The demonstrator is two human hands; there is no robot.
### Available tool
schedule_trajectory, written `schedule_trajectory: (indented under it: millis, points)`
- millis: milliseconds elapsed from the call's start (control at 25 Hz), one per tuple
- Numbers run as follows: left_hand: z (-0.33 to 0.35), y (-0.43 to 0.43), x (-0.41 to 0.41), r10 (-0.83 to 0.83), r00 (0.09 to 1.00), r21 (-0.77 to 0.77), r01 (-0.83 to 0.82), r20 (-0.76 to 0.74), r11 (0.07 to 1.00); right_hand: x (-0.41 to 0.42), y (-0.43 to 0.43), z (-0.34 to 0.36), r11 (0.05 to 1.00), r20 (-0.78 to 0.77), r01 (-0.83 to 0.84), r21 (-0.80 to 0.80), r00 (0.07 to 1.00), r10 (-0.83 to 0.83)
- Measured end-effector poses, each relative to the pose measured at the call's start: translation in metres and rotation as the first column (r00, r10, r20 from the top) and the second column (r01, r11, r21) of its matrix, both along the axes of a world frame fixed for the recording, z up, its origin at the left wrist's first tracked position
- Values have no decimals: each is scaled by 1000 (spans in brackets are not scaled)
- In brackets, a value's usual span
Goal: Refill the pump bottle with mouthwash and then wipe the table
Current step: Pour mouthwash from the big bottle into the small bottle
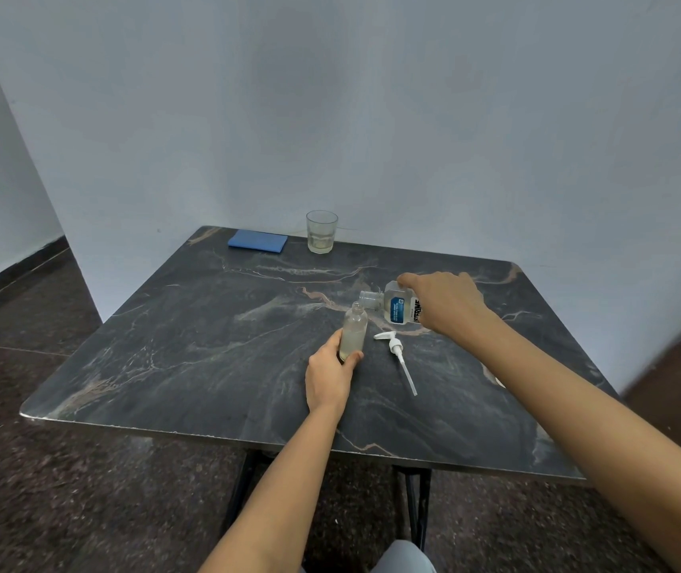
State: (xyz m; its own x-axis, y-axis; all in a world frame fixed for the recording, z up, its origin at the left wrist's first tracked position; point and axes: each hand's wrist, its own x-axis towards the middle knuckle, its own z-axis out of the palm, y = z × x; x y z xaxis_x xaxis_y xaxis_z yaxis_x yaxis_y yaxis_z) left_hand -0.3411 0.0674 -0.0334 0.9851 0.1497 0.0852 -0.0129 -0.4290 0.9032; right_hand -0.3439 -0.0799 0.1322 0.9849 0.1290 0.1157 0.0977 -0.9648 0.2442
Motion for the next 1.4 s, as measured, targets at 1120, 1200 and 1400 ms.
schedule_trajectory:
  millis: [1120, 1200, 1400]
  points:
    - [5, 0, -4, 5, 1000, -10, -5, 14, 1000, -3, 4, 5, 1000, -19, 1, -18, 1000, -1]
    - [6, 0, -5, 7, 1000, -6, -7, 13, 1000, -3, 4, 6, 1000, -18, 1, -21, 1000, -2]
    - [5, 0, -4, 6, 1000, -3, -6, 8, 1000, -5, 5, 7, 1000, -16, -2, -23, 1000, 2]
